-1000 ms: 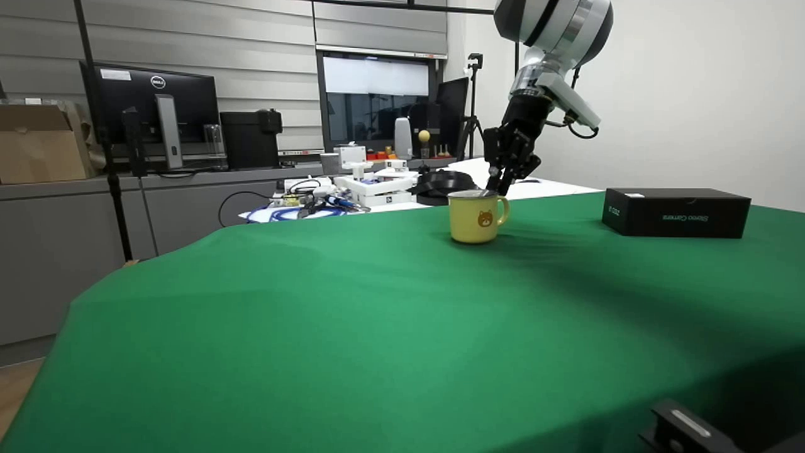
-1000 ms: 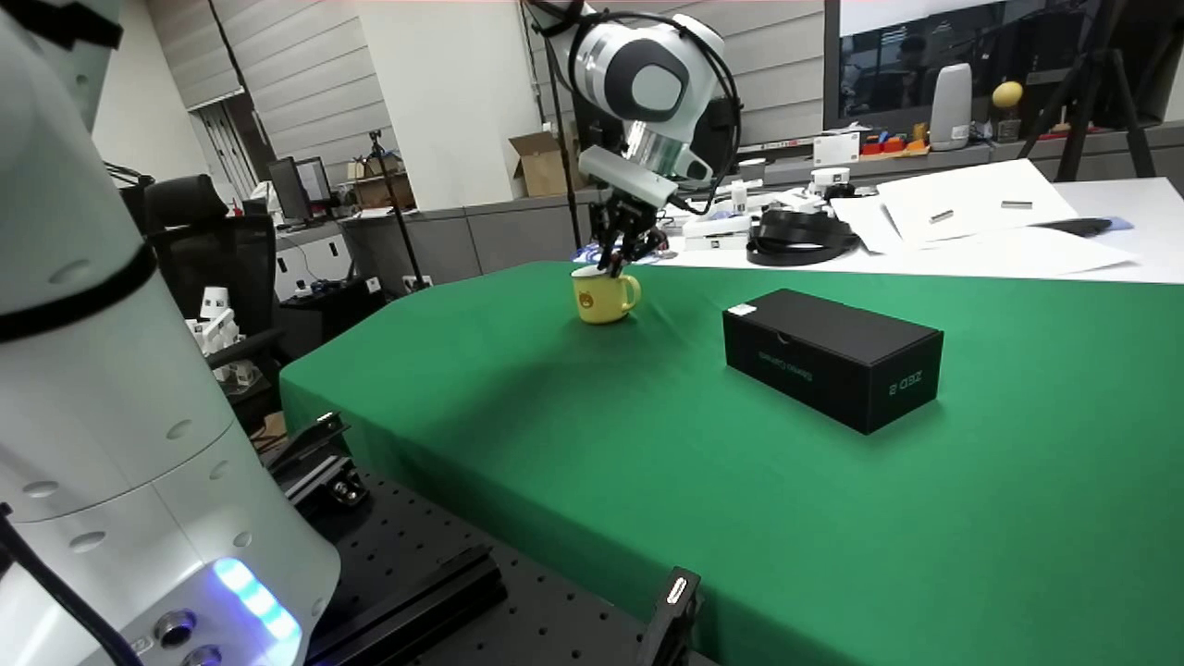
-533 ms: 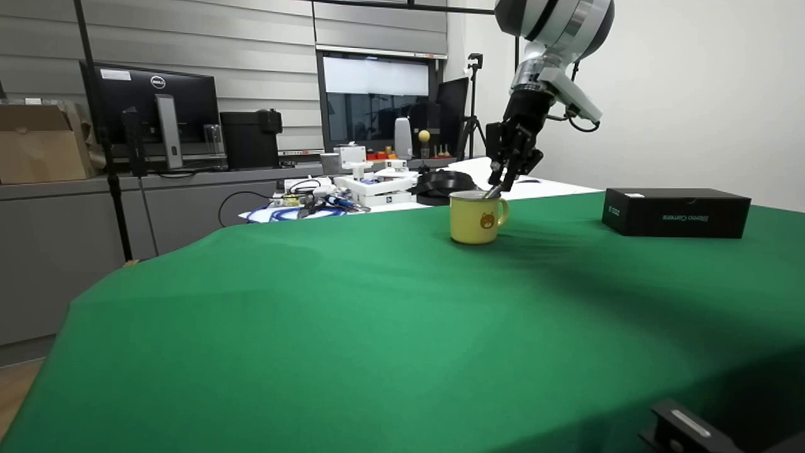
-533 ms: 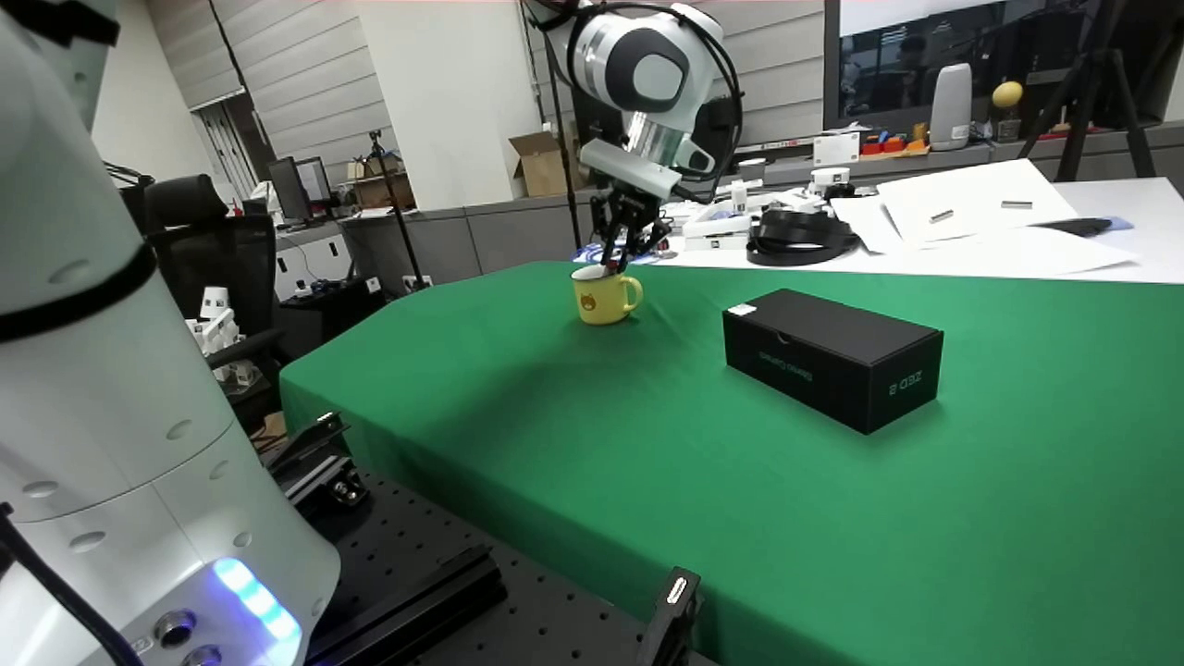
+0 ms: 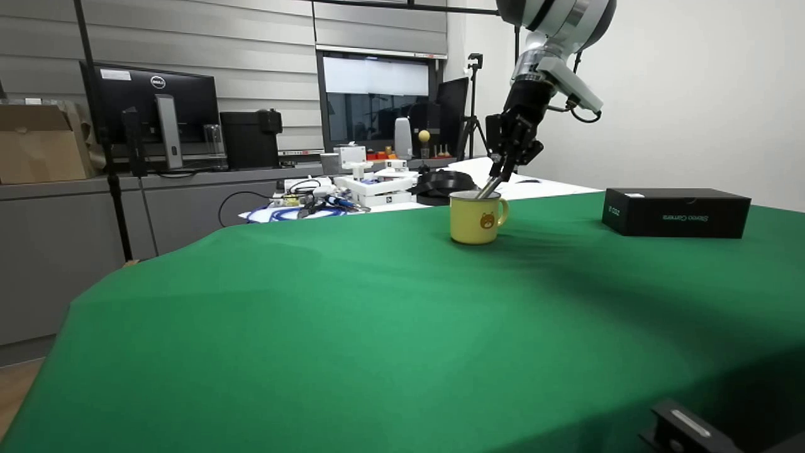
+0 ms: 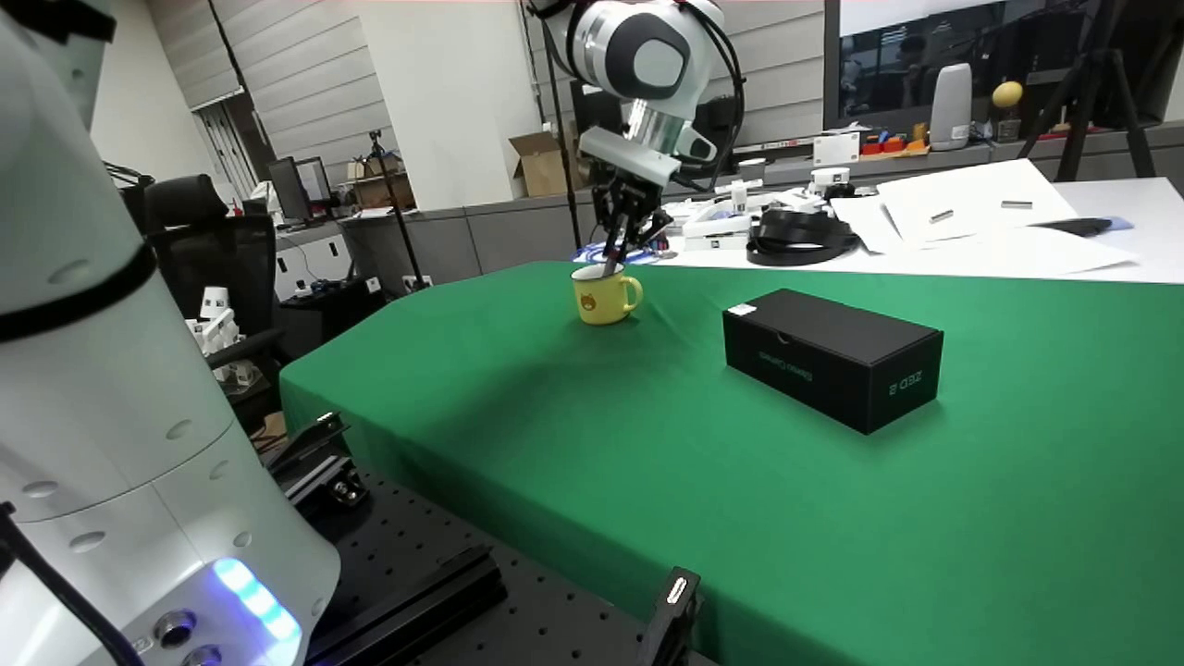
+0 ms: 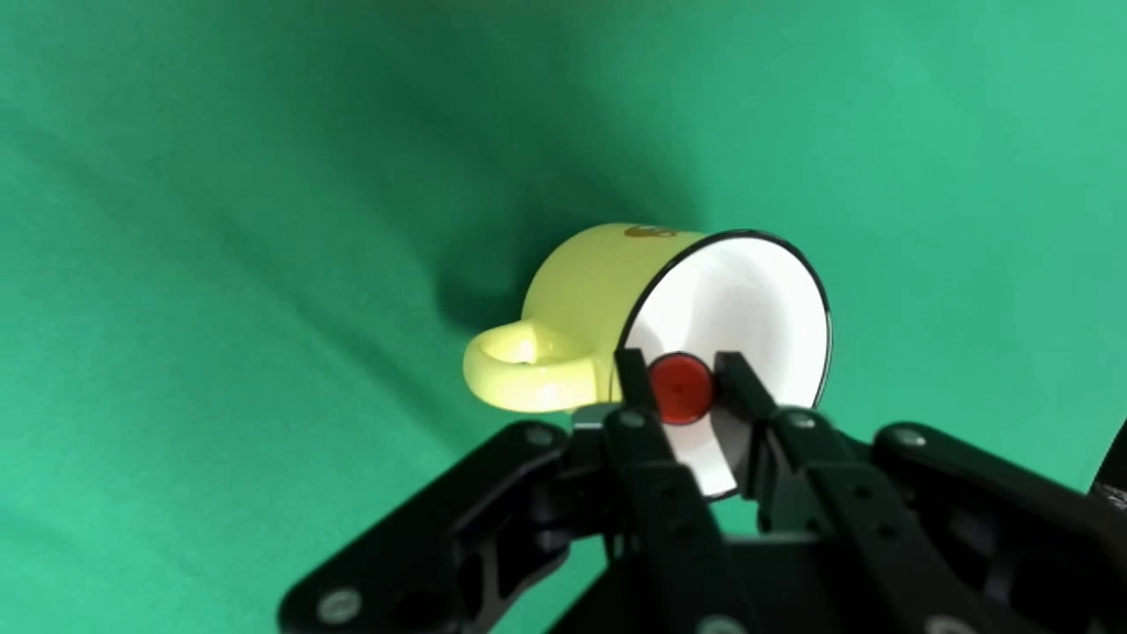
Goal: Remove the marker from the cup and put it on the table
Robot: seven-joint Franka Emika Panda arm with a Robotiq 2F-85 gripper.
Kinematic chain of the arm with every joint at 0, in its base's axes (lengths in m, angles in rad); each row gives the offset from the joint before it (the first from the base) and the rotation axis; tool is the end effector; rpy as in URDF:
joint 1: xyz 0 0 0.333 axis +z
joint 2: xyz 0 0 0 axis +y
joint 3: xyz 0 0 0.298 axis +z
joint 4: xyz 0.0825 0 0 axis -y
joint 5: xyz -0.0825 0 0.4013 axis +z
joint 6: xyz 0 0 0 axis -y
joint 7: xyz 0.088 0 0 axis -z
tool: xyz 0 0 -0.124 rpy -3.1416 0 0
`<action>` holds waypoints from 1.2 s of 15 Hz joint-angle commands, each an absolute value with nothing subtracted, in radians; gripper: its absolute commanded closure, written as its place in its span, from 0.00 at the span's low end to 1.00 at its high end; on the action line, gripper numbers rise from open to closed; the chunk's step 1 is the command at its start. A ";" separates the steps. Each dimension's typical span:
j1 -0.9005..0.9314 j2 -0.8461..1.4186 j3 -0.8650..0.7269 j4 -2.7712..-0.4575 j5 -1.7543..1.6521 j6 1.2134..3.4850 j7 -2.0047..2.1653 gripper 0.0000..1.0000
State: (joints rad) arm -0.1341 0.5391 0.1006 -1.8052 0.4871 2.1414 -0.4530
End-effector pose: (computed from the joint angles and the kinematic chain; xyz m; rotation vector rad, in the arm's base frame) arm 0.6356 0.0035 0.1936 -2.6669 -0.1345 0.1235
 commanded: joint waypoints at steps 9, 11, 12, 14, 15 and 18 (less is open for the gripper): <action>-0.127 0.393 0.078 -1.760 0.487 2.026 -0.257 0.94; -0.126 0.380 0.072 -1.761 0.482 2.045 -0.260 0.94; -0.126 0.382 0.066 -1.754 0.473 2.048 -0.264 0.94; -0.129 0.399 0.054 -1.728 0.461 2.046 -0.263 0.94; -0.131 0.413 0.048 -1.710 0.450 2.041 -0.267 0.94; -0.135 0.462 0.029 -1.648 0.403 2.053 -0.277 0.94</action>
State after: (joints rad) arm -0.1344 0.4027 0.0464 -1.7387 0.4459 2.0629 -0.2974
